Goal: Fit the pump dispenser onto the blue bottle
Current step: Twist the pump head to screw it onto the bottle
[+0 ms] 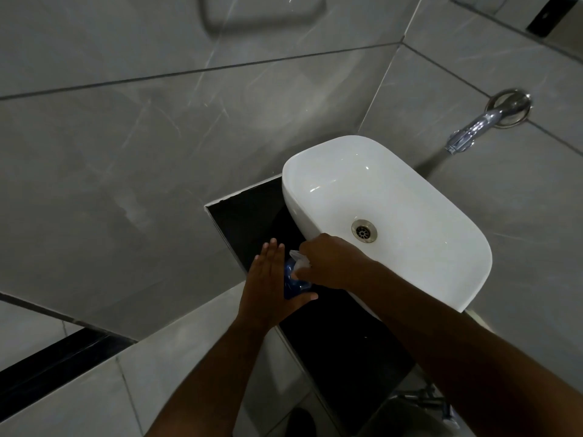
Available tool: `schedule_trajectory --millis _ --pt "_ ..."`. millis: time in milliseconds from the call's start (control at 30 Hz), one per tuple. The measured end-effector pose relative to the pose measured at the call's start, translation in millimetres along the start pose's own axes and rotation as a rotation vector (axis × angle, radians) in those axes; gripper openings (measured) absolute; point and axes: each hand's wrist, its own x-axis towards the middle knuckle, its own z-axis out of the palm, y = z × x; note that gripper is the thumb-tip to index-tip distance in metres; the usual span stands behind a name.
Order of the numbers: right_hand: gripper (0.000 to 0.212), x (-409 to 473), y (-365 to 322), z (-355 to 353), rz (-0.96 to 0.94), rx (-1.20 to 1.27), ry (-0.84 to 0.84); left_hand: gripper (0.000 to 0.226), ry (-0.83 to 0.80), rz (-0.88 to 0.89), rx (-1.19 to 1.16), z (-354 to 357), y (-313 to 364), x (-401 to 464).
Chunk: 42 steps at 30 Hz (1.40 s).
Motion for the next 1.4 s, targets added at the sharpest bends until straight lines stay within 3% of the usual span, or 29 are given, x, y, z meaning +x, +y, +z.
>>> schedule_trajectory --millis 167,367,533,733,933,1033,1167,1267,1400 --pt "0.037 0.3 1.9 -2.4 -0.039 0.047 -0.049 0.116 0.005 0.001 -0.009 -1.1 1.0 0.3" --pt "0.025 -0.4 -0.7 -2.3 -0.036 0.049 -0.036 0.116 0.011 0.008 0.017 -1.0 1.0 -0.5" --pt "0.034 -1.4 2.1 -3.7 -0.055 0.068 -0.027 0.117 0.02 0.017 0.022 -4.1 2.8 -1.9" --pt "0.023 -1.8 1.3 1.7 -0.056 0.035 0.014 0.118 0.008 0.004 0.026 -2.5 1.8 -1.3" --pt "0.033 -0.6 10.7 6.5 -0.029 0.1 0.045 0.118 0.018 0.007 0.014 -2.2 2.8 -2.8" --pt "0.023 -1.6 12.6 8.4 -0.042 0.141 0.046 0.118 0.029 0.006 0.01 -1.9 4.2 -2.7" --pt "0.027 1.2 13.5 11.4 0.048 0.122 0.038 0.118 0.031 0.001 0.018 -2.4 4.8 -3.2" --pt "0.03 0.7 12.9 11.6 -0.015 0.161 0.059 0.119 0.032 -0.001 0.016 -1.9 5.3 -3.3" --pt "0.02 -0.3 9.8 11.8 -0.002 0.169 0.068 0.117 0.037 0.002 0.009 -0.9 5.5 -2.6"
